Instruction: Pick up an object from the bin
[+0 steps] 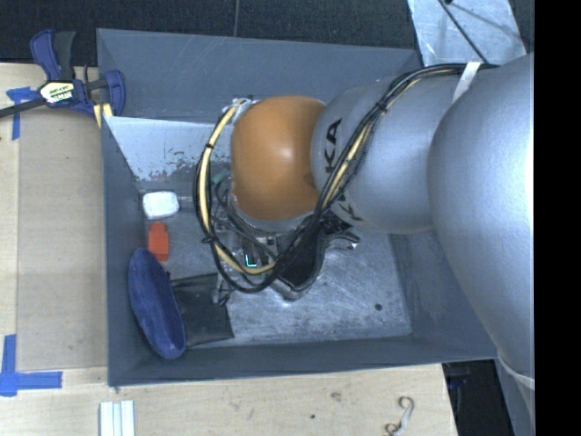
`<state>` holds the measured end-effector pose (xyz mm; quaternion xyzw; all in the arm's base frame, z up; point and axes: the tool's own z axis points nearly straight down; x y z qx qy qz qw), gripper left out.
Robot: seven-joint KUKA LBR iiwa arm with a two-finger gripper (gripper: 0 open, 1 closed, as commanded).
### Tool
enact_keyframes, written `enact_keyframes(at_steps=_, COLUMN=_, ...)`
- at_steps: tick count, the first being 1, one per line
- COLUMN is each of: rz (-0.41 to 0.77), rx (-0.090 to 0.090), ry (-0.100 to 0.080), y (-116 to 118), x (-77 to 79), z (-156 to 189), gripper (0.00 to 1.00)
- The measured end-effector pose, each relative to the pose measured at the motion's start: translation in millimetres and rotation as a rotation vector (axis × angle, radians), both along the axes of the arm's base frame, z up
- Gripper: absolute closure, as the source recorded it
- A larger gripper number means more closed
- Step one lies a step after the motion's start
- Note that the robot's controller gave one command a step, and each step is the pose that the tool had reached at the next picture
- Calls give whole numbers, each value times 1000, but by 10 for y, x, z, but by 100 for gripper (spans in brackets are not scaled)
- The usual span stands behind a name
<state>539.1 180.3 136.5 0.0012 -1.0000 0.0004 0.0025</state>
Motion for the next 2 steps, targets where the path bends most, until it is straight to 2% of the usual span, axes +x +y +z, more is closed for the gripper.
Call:
enact_keyframes(at_steps=1, rz=51, rx=-1, ry=-2, y=-76, x=71, z=-708, gripper=0)
enact_keyframes(at_steps=2, rz=49, rx=2, ry=-9, y=-69, x=91, z=-657, gripper=100)
